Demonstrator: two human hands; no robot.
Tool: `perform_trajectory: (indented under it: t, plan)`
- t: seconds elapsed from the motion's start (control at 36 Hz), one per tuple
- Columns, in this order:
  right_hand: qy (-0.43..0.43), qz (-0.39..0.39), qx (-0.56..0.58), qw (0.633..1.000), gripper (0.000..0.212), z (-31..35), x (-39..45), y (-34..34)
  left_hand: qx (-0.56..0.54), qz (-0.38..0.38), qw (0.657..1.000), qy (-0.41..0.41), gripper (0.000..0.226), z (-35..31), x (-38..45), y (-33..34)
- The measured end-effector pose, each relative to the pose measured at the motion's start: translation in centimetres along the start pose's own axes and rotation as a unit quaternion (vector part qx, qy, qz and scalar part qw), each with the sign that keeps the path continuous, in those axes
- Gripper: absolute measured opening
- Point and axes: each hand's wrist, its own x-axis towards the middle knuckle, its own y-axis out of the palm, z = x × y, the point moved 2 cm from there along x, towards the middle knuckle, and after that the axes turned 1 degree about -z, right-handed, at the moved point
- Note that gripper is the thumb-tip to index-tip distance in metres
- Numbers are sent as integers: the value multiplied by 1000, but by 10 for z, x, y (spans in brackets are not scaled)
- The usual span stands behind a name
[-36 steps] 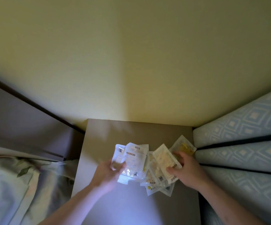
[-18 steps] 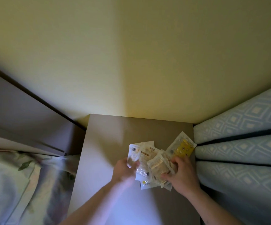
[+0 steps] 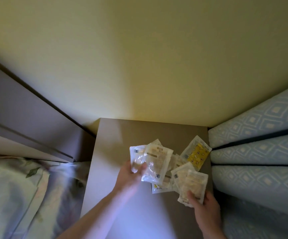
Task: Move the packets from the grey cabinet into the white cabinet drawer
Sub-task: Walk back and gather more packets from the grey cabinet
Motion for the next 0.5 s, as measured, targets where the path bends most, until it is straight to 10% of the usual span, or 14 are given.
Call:
perform_trajectory:
  t: [0.11,0.25,0.5]
  plan:
    - [28,-60,53,996,34,-9,-11,-1,84,59,990,102,25,-19,24,12]
    - [39,-85,76,993,32,-13,-21,-3,402,87,895,174,44,-23,48,24]
    - [72,-72,93,990,44,-7,-45,-4,435,44,888,142,33,-19,50,11]
